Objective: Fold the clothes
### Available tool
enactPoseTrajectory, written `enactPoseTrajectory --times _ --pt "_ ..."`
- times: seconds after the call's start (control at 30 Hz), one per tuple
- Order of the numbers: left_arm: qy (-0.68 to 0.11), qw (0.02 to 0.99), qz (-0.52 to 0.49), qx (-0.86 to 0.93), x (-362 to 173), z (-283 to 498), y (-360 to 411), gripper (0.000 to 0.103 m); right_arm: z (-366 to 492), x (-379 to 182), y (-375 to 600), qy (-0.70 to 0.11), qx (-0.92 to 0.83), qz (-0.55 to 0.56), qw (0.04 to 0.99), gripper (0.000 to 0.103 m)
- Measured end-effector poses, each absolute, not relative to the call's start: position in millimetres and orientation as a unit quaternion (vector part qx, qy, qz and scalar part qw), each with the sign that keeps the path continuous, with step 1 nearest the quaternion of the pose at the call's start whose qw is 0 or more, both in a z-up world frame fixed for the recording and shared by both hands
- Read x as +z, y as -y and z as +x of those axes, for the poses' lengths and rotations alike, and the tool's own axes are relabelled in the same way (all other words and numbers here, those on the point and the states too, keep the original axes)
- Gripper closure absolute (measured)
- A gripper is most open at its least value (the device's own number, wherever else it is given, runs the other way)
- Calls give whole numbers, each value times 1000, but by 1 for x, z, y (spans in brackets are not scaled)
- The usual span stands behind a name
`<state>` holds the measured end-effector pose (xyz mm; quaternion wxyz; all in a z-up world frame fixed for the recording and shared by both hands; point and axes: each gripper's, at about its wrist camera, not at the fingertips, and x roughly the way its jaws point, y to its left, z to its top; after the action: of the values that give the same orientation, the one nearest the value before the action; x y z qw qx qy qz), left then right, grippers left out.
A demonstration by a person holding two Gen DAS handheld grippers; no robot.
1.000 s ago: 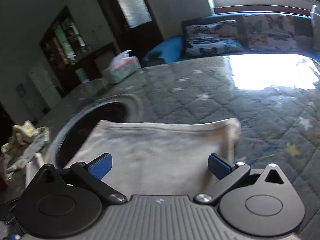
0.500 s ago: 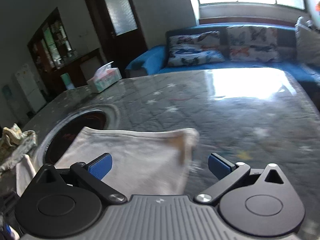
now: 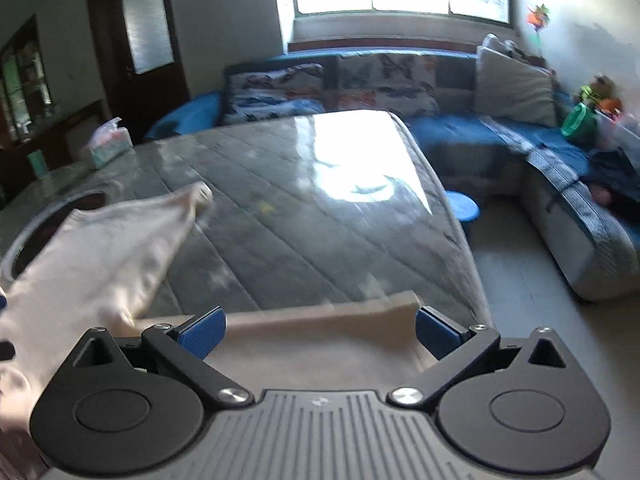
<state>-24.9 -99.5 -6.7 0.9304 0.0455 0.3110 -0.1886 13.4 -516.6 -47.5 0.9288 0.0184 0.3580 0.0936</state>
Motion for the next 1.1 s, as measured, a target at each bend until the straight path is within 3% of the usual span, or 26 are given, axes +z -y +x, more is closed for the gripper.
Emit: enactPoseTrajectory --times 0.37,0.63,1.1 --pt "-305 903 95 -289 -5 -33 164 0 -14 -58 464 -331 135 -84 930 0" --pt "-313 896 93 -300 -9 -25 167 0 -41 -66 447 -320 160 -179 916 0" --pt "-309 900 145 -272 -24 2 203 0 10 -50 443 -316 191 -158 916 0"
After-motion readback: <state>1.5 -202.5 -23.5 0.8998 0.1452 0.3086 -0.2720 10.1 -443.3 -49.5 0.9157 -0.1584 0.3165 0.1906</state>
